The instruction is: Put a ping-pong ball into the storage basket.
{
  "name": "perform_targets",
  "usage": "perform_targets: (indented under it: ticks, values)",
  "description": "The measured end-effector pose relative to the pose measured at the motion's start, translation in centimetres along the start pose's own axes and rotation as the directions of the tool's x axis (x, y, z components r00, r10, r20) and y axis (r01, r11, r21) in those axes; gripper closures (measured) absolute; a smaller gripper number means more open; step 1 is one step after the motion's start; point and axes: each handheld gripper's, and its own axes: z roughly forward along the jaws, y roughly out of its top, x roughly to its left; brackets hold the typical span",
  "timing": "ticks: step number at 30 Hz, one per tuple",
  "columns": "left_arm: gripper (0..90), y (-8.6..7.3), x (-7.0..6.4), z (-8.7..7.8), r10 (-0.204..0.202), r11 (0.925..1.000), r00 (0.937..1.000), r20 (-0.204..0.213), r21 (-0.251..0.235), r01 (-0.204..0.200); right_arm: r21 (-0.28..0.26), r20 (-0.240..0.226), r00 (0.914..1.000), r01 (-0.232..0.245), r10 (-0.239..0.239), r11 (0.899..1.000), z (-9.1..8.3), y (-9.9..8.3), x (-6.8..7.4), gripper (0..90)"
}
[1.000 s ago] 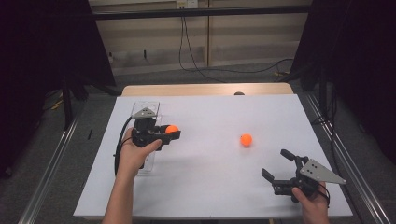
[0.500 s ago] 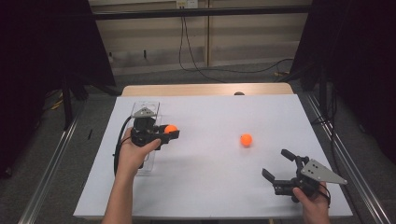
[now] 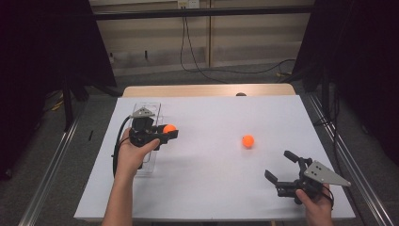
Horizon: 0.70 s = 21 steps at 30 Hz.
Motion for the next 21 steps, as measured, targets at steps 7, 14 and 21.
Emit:
perform_targets:
  ticks: [7,14,21]
  values:
    - [50.7,0.02,0.23,-0.20,-0.006,1.0000,0.9999,-0.011,-0.005,0.006,0.002,0.000,1.0000,0.001,-0.001,1.000,0.05,0.01,0.01,1.7]
    - [50.7,0.00,0.50,-0.29,-0.005,1.0000,0.9997,-0.026,-0.005,0.005,0.006,0.001,1.0000,0.006,-0.006,1.000,0.24,0.00,-0.04,1.7]
    - [50.7,0.01,0.60,-0.49,-0.006,1.0000,0.9994,-0.033,-0.007,0.006,0.004,0.003,1.0000,0.005,-0.005,1.000,0.22,0.02,0.00,1.7]
